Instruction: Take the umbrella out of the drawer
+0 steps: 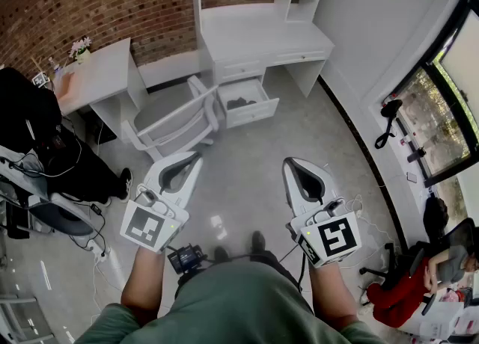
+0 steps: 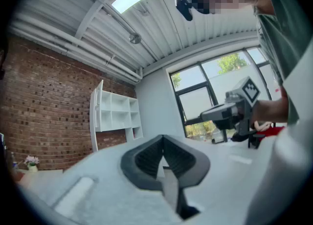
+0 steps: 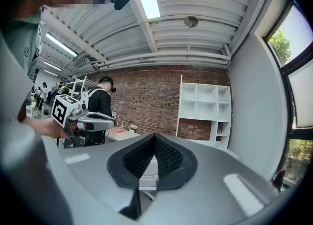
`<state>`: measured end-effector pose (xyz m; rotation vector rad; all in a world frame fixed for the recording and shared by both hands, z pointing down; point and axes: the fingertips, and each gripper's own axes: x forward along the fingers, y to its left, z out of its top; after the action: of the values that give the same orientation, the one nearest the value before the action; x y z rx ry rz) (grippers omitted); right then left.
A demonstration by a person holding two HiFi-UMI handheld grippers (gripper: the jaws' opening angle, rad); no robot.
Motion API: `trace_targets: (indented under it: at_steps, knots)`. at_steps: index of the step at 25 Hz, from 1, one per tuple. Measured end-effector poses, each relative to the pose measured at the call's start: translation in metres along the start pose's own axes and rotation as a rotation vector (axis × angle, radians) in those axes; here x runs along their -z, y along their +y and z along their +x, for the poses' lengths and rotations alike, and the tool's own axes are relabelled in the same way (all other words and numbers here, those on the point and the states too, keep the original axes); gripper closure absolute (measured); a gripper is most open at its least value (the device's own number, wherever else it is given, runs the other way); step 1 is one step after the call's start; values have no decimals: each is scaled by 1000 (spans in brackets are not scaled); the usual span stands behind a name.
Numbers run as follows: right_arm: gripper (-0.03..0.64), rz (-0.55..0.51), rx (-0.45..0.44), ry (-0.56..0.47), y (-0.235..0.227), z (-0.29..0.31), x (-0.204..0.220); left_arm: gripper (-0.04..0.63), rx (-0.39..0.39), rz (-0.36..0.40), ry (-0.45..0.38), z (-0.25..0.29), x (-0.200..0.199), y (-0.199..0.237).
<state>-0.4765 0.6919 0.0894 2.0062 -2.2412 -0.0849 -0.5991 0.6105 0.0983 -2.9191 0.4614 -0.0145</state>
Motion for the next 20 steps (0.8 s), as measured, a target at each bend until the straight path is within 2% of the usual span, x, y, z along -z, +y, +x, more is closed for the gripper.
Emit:
trace_targets:
  at_steps: [8,11,13,15,20]
  knots:
    - [612,-4,17,-5,12,-9,-5,592,12,21,-19,-12,-5,-2]
    - [612,1,15,-4,12,-11,-7,592,10,23,7,-13,-3,-2]
    - [611,18,4,-7,10,-11,-7,592,14,23,-13,-10,-4,-3]
    - [611,40,-2,-13,4,-12,-6,592,20,15,-31,-2,-4,-7]
    - [611,57,2,-29,-37,-9,0,592,32,1,-8,36,4,-19]
